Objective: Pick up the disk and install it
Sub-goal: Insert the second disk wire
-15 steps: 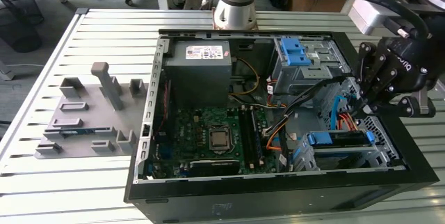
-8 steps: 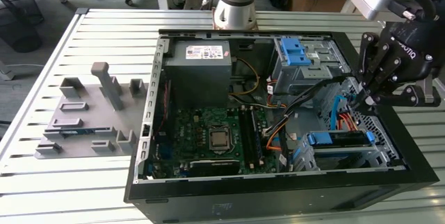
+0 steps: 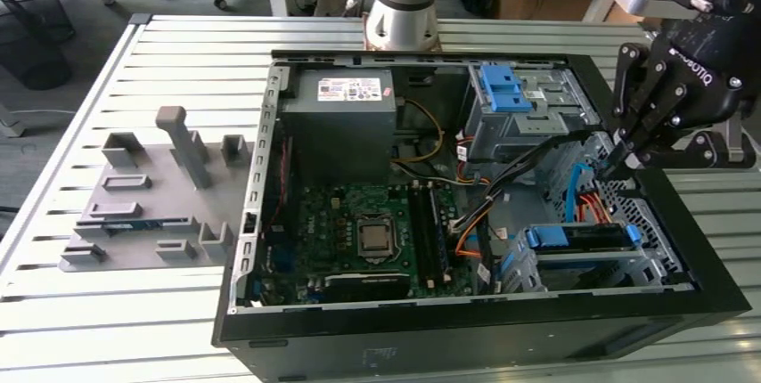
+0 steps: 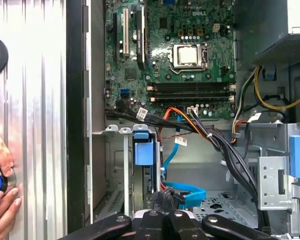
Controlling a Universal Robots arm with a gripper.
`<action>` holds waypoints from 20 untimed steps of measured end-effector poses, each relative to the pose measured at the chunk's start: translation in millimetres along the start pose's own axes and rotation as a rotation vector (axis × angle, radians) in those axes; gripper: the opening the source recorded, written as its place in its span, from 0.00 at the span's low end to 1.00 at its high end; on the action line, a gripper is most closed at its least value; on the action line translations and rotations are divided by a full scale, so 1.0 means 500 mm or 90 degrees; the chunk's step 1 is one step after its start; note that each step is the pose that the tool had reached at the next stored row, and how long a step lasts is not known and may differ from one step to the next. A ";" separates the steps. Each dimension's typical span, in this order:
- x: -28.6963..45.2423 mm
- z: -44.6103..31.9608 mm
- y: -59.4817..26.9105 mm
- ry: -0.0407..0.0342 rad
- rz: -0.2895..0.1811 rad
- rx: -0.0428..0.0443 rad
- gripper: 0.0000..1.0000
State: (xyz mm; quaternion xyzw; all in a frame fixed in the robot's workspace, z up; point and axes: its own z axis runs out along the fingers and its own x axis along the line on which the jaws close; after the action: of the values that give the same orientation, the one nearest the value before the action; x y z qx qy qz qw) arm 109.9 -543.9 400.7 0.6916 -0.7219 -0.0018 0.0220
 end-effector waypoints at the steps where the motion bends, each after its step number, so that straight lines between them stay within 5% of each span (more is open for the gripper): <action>1: -0.002 0.000 0.000 0.0000 0.000 0.0000 0.11; 9: -0.028 0.001 0.003 0.0001 0.001 0.0000 0.17; 15: -0.036 0.015 0.003 0.0032 0.001 -0.0002 0.25; 17: -0.038 0.019 0.003 0.0069 0.001 0.0000 0.25; 20: -0.039 0.024 0.003 0.0233 0.002 0.0007 0.25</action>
State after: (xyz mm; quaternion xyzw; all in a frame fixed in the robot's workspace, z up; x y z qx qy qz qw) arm 108.8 -524.5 388.0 0.6905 -0.7224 0.0113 0.0348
